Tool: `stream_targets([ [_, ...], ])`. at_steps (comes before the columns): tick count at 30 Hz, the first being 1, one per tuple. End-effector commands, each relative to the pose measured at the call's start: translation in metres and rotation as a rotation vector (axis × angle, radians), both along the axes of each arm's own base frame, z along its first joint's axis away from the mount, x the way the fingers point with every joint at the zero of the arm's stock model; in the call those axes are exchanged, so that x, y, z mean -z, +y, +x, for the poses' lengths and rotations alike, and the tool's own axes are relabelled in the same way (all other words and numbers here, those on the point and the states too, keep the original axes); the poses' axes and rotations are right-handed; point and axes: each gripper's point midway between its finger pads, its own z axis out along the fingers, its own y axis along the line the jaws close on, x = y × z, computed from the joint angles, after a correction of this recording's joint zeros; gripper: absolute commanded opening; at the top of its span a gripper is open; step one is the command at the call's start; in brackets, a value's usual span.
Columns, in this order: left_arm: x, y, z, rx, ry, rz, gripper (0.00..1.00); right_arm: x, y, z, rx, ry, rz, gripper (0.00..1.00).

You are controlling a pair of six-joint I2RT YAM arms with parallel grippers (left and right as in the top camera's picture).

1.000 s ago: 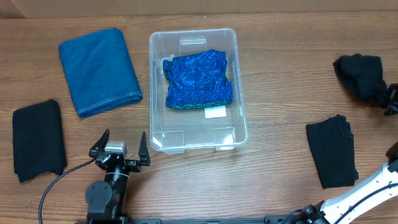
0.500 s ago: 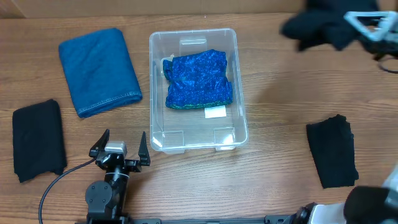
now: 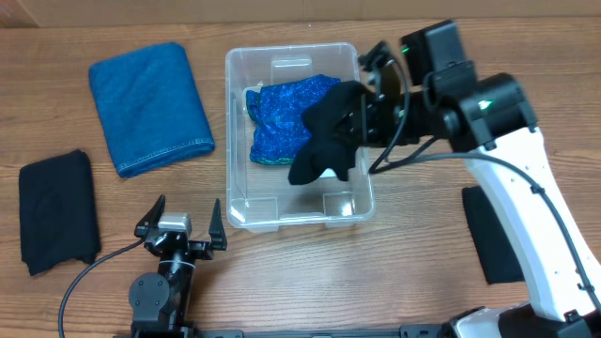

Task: Pack container
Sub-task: 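Grasp the black cloth with the right gripper and lift it toward the bin, then lower the black cloth into the bin's front half with the right gripper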

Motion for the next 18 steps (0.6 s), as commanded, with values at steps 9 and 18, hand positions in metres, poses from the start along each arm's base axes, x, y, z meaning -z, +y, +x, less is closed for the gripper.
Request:
stream_targets([
  [9, 0.0, 0.0, 0.0, 0.003, -0.007, 0.018, 1.0, 0.083, 0.017, 0.028, 0.05, 0.039, -0.298, 0.05],
  [18, 0.0, 0.0, 0.0, 0.003, -0.007, 0.018, 1.0, 0.065, 0.097, -0.016, -0.178, 0.115, -0.047, 0.05],
])
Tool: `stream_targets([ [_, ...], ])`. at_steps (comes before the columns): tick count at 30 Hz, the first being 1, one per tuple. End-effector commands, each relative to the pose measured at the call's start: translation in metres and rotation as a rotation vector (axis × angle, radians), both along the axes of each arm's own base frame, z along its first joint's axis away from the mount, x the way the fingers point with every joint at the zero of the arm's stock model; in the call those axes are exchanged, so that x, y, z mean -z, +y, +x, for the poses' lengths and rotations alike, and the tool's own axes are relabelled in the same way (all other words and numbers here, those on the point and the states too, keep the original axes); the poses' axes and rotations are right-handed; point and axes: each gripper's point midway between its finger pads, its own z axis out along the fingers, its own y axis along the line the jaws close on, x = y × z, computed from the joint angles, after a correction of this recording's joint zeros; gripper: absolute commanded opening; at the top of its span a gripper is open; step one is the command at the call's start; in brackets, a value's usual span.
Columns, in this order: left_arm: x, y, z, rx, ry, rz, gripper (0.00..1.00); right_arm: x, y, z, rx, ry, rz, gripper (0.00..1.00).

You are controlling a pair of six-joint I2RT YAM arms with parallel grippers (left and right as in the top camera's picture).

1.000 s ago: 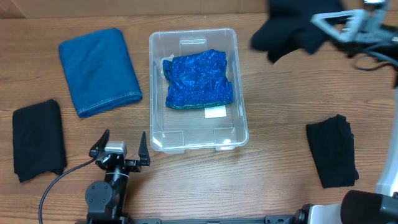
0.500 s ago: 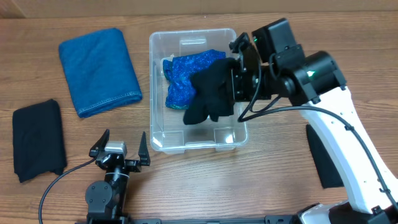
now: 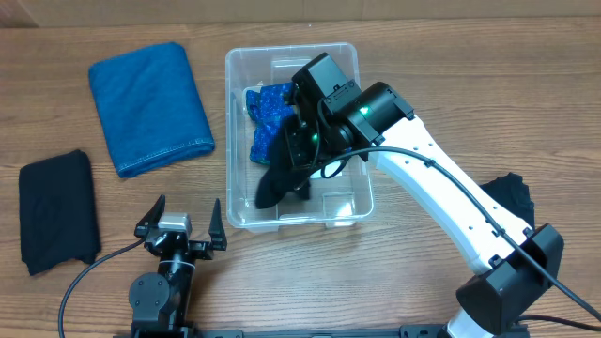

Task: Pack container
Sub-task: 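Lower the black cloth into the bin's front half with the right gripper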

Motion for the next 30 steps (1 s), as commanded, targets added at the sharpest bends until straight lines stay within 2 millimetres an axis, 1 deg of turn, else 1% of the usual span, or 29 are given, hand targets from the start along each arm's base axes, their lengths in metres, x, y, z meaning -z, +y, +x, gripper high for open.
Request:
stream_targets([
  [1, 0.0, 0.0, 0.0, 0.003, -0.007, 0.019, 1.0, -0.032, 0.027, -0.02, -0.093, 0.078, 0.209, 0.05],
  [2, 0.0, 0.0, 0.0, 0.003, -0.007, 0.019, 1.0, -0.036, 0.032, -0.023, -0.113, 0.094, 0.244, 0.05],
  [4, 0.0, 0.0, 0.0, 0.003, -0.007, 0.018, 1.0, -0.033, 0.029, -0.021, -0.11, 0.075, 0.219, 0.05],
  [5, 0.0, 0.0, 0.0, 0.003, -0.007, 0.018, 1.0, -0.024, 0.021, -0.017, -0.083, 0.061, 0.165, 0.05],
  [6, 0.0, 0.0, 0.0, 0.003, -0.007, 0.018, 1.0, -0.021, 0.019, -0.017, -0.085, 0.056, 0.15, 0.06],
  [8, 0.0, 0.0, 0.0, 0.003, -0.007, 0.018, 1.0, -0.008, 0.018, -0.018, -0.094, 0.074, 0.128, 0.07],
  [10, 0.0, 0.0, 0.0, 0.003, -0.007, 0.018, 1.0, 0.016, 0.017, -0.019, -0.087, 0.118, 0.101, 0.07],
  [12, 0.0, 0.0, 0.0, 0.003, -0.007, 0.018, 1.0, 0.03, 0.019, -0.019, -0.09, 0.144, 0.099, 0.07],
  [14, 0.0, 0.0, 0.0, 0.003, -0.007, 0.018, 1.0, 0.033, 0.026, -0.018, -0.105, 0.154, 0.13, 0.07],
  [15, 0.0, 0.0, 0.0, 0.003, -0.007, 0.018, 1.0, 0.034, 0.026, -0.017, -0.103, 0.147, 0.127, 0.07],
  [16, 0.0, 0.0, 0.0, 0.003, -0.007, 0.018, 1.0, 0.037, 0.023, -0.014, -0.09, 0.136, 0.102, 0.08],
  [18, 0.0, 0.0, 0.0, 0.003, -0.007, 0.018, 1.0, 0.049, 0.007, -0.009, -0.046, 0.112, 0.001, 0.1],
  [19, 0.0, 0.0, 0.0, 0.003, -0.007, 0.018, 1.0, 0.058, -0.004, -0.006, -0.022, 0.096, -0.063, 0.13],
  [20, 0.0, 0.0, 0.0, 0.003, -0.007, 0.018, 1.0, 0.069, -0.018, -0.001, 0.008, 0.069, -0.148, 0.34],
  [22, 0.0, 0.0, 0.0, 0.003, -0.007, 0.018, 1.0, 0.081, -0.039, 0.006, 0.048, 0.026, -0.268, 0.44],
  [23, 0.0, 0.0, 0.0, 0.003, -0.007, 0.018, 1.0, 0.085, -0.056, 0.013, 0.077, -0.011, -0.351, 0.59],
  [24, 0.0, 0.0, 0.0, 0.003, -0.007, 0.018, 1.0, 0.086, -0.064, 0.017, 0.093, -0.036, -0.397, 0.75],
  [25, 0.0, 0.0, 0.0, 0.003, -0.007, 0.018, 1.0, 0.086, -0.07, 0.02, 0.105, -0.054, -0.429, 0.9],
  [26, 0.0, 0.0, 0.0, 0.003, -0.007, 0.018, 1.0, 0.086, -0.076, 0.024, 0.116, -0.076, -0.461, 0.92],
  [28, 0.0, 0.0, 0.0, 0.003, -0.007, 0.019, 1.0, 0.079, -0.087, 0.033, 0.144, -0.129, -0.523, 0.93],
  [29, 0.0, 0.0, 0.0, 0.003, -0.007, 0.018, 1.0, 0.072, -0.086, 0.035, 0.146, -0.135, -0.515, 0.93],
  [30, 0.0, 0.0, 0.0, 0.003, -0.007, 0.018, 1.0, 0.064, -0.077, 0.035, 0.13, -0.133, -0.473, 0.92],
])
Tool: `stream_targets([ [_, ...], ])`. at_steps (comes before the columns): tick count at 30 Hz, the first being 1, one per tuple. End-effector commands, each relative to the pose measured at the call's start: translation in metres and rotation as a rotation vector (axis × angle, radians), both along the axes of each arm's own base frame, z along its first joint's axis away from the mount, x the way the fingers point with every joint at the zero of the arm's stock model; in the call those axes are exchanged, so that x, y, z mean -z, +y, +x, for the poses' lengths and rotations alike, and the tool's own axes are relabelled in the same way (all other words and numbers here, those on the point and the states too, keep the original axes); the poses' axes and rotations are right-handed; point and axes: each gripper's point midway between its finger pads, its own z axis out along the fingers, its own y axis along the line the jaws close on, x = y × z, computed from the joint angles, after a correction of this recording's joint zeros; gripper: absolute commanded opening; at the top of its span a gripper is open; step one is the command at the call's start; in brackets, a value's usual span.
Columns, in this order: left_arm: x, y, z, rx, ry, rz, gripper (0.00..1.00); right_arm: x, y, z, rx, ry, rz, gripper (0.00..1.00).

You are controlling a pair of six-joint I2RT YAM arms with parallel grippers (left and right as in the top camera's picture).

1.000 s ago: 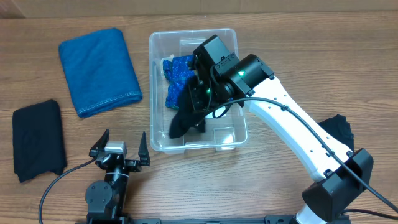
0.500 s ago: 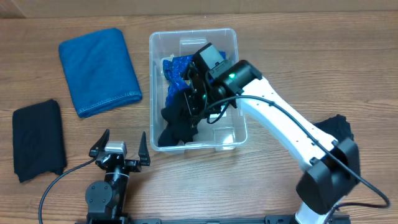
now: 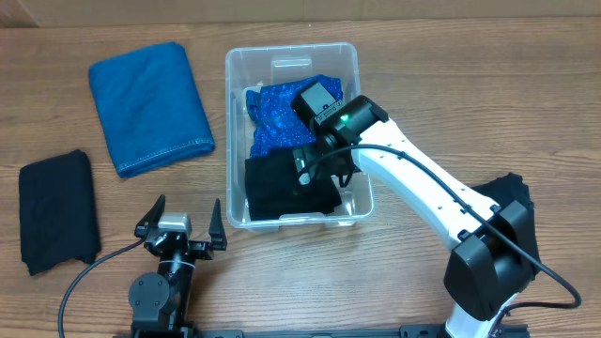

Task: Pack container
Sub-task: 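Lower the black cloth into the bin's front half with the right gripper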

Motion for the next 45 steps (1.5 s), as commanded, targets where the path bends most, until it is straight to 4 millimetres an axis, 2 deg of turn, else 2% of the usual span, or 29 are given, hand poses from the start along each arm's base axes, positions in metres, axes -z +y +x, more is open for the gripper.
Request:
stream_targets([
  [1, 0.0, 0.0, 0.0, 0.003, -0.007, 0.018, 1.0, -0.032, 0.015, 0.012, -0.035, -0.056, 0.082, 0.9],
  [2, 0.0, 0.0, 0.0, 0.003, -0.007, 0.018, 1.0, -0.038, 0.039, 0.002, -0.099, 0.001, 0.214, 0.84],
  [4, 0.0, 0.0, 0.0, 0.003, -0.007, 0.018, 1.0, -0.042, 0.063, -0.008, -0.138, 0.056, 0.349, 0.7],
  [5, 0.0, 0.0, 0.0, 0.003, -0.007, 0.018, 1.0, -0.038, 0.063, -0.006, -0.138, 0.049, 0.349, 0.64],
  [8, 0.0, 0.0, 0.0, 0.003, -0.007, 0.019, 1.0, -0.026, 0.07, -0.007, -0.145, 0.051, 0.369, 0.27],
  [10, 0.0, 0.0, 0.0, 0.003, -0.007, 0.018, 1.0, -0.018, 0.073, -0.009, -0.152, 0.049, 0.371, 0.18],
  [14, 0.0, 0.0, 0.0, 0.003, -0.007, 0.019, 1.0, 0.007, 0.081, -0.024, -0.176, 0.099, 0.407, 0.16],
  [16, 0.0, 0.0, 0.0, 0.003, -0.007, 0.018, 1.0, 0.02, 0.079, -0.031, -0.175, 0.124, 0.406, 0.16],
  [23, 0.0, 0.0, 0.0, 0.003, -0.007, 0.018, 1.0, 0.038, 0.077, -0.034, -0.169, 0.143, 0.398, 0.16],
  [27, 0.0, 0.0, 0.0, 0.003, -0.007, 0.018, 1.0, 0.069, 0.077, -0.035, -0.155, 0.202, 0.362, 0.15],
  [31, 0.0, 0.0, 0.0, 0.003, -0.007, 0.018, 1.0, 0.078, 0.059, -0.031, -0.125, 0.184, 0.269, 0.15],
  [40, 0.0, 0.0, 0.0, 0.003, -0.007, 0.018, 1.0, 0.087, -0.022, -0.001, 0.038, 0.095, -0.028, 0.15],
  [41, 0.0, 0.0, 0.0, 0.003, -0.007, 0.018, 1.0, 0.087, -0.025, -0.001, 0.044, 0.098, -0.036, 0.15],
  [44, 0.0, 0.0, 0.0, 0.003, -0.007, 0.019, 1.0, 0.083, -0.016, -0.002, 0.036, 0.113, 0.009, 0.15],
  [45, 0.0, 0.0, 0.0, 0.003, -0.007, 0.019, 1.0, 0.074, -0.011, 0.001, 0.029, 0.106, 0.018, 0.15],
])
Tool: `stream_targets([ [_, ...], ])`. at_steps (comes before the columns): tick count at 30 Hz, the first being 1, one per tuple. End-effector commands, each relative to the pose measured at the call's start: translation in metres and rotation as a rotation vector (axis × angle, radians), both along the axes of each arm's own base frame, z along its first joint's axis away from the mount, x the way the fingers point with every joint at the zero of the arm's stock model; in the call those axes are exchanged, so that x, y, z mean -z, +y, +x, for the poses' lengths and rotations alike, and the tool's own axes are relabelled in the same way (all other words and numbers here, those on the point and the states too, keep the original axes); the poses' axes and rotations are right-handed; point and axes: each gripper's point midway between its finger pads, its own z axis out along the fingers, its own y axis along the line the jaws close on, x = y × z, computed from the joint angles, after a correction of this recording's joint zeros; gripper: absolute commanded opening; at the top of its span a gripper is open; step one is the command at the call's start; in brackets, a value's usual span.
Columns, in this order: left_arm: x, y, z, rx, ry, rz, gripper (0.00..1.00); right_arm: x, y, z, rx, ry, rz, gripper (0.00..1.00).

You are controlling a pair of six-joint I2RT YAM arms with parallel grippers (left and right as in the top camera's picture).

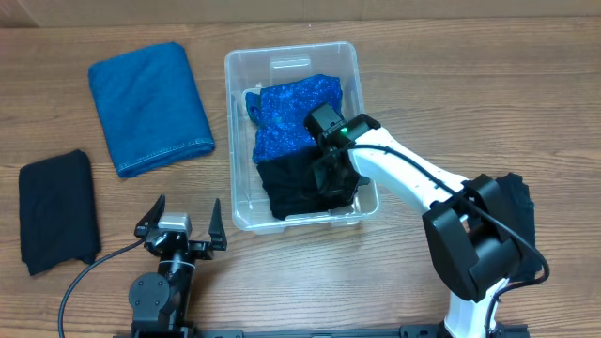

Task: Pack container
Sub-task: 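Lower the black cloth into the bin's front half with the right gripper, then press and flatten the black cloth in the bin, then release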

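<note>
A clear plastic container [240, 131] stands in the middle of the table. A blue patterned cloth [286, 117] fills its far half, and a black cloth [293, 188] lies bunched in its near half. My right gripper [334, 184] reaches down into the container's near right corner, against the black cloth. Its fingers are dark against the cloth, so their state does not show. My left gripper [182, 225] rests open near the front edge, holding nothing.
A folded blue towel [150, 105] lies at the back left. A folded black cloth [58, 211] lies at the left edge. Another dark cloth [515, 199] sits at the right, partly behind the right arm's base.
My right gripper has shifted toward the container's near right corner. The black cloth, then spread flat across the near half, is now bunched to the right. The container's near right corner has slid slightly right.
My right gripper held a black cloth hanging over the container's right side. Then it hung the cloth low over the near left part. Then the cloth lay flat in the near half, with the gripper on it. Now the gripper is deep in the near right corner.
</note>
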Motion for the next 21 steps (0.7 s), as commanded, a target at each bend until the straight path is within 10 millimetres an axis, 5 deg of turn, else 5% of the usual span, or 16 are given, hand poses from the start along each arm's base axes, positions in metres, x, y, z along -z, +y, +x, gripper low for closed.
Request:
stream_targets([
  [1, 0.0, 0.0, 0.0, 0.003, -0.007, 0.019, 1.0, -0.027, 0.008, 0.015, 0.005, -0.051, 0.014, 0.15],
  [4, 0.0, 0.0, 0.0, 0.003, -0.007, 0.018, 1.0, -0.074, 0.024, 0.023, -0.013, -0.068, 0.083, 0.16],
  [7, 0.0, 0.0, 0.0, 0.003, -0.007, 0.018, 1.0, -0.101, 0.05, 0.0, -0.044, 0.051, 0.234, 0.16],
  [13, 0.0, 0.0, 0.0, 0.003, -0.007, 0.018, 1.0, -0.074, 0.069, -0.04, -0.128, 0.169, 0.215, 0.17],
  [21, 0.0, 0.0, 0.0, 0.003, -0.007, 0.018, 1.0, -0.041, 0.086, -0.062, -0.151, 0.264, 0.281, 0.17],
])
